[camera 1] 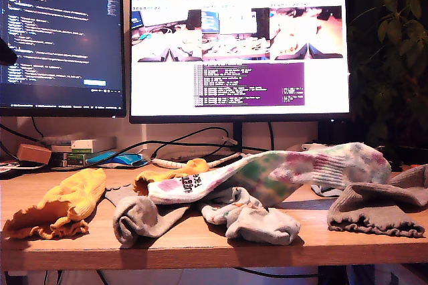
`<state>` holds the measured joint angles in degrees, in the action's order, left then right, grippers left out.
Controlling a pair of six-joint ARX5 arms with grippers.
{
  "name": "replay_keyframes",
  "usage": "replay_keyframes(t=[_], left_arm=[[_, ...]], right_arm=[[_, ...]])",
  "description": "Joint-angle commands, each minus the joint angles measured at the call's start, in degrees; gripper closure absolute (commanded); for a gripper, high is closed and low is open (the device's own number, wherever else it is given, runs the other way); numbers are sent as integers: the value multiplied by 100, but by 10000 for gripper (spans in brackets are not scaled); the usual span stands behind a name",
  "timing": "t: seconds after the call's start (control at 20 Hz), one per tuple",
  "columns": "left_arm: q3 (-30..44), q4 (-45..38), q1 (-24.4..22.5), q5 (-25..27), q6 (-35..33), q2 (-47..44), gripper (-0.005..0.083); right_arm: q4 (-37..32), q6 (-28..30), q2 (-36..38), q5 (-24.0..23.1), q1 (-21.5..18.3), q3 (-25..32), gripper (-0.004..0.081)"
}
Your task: Pair up the socks based on colour and pattern, by placing them on top of one another
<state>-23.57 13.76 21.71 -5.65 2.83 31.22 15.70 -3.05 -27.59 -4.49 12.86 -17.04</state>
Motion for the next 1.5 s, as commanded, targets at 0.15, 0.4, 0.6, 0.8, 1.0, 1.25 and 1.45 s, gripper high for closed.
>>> replay_keyframes(t=[0.15,0.4,0.6,0.8,1.0,1.25,1.45], left_arm=[[48,201,15,-297,17,-11,793],[48,164,15,-348,28,-9,793],[-232,321,20,-551,87,323,793],[-881,940,20,-597,55,1029,793],[-1416,1027,20,-868,-184,1731,793],[-1943,1027,20,-903,-337,2339,793],[-2275,1005,20,-1069,-448,2900,793]], right_arm=[[129,-149,-26,7,15,-11,781],[125,-177,-26,13,15,-20,781],[616,-293,-96,131,37,-420,782],[1829,-87,-400,66,26,-1165,782],[2518,15,-890,162,26,-1808,782],[3045,162,-1462,162,26,-2347,782],[2833,160,-1644,302,26,-2409,782]])
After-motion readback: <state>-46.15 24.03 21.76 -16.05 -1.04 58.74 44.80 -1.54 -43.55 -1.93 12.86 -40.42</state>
